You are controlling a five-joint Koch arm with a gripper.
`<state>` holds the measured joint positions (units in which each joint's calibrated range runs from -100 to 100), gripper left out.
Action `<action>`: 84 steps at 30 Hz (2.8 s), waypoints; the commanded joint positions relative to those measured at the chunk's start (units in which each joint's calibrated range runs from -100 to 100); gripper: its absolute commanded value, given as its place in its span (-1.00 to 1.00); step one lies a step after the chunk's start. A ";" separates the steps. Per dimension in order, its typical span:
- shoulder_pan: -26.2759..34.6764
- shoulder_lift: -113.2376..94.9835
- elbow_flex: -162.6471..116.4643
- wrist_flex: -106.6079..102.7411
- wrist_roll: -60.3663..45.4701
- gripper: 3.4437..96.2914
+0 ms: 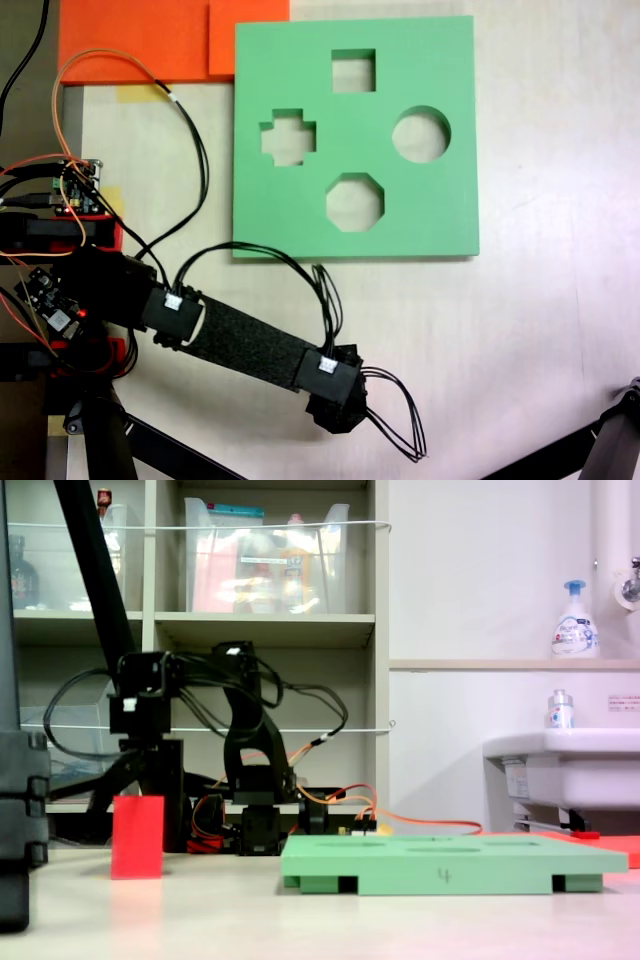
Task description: Put the square block into the corresponding hole
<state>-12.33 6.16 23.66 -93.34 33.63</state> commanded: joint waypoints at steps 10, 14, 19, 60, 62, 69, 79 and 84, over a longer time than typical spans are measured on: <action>-0.39 -4.34 -5.02 -2.61 -0.24 -0.46; -0.29 -6.44 -5.02 -5.31 0.15 -0.51; 0.39 -12.58 -4.92 -6.66 1.17 -0.54; 37.95 21.50 46.72 -6.66 44.49 -0.53; 38.19 21.64 46.72 -6.66 44.54 -0.53; 39.02 21.64 47.52 -6.66 44.49 -0.53; 39.51 21.50 49.32 -6.46 44.35 -0.52; 39.32 21.78 50.31 -2.81 42.69 -0.51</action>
<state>26.59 28.32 70.01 -98.04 77.14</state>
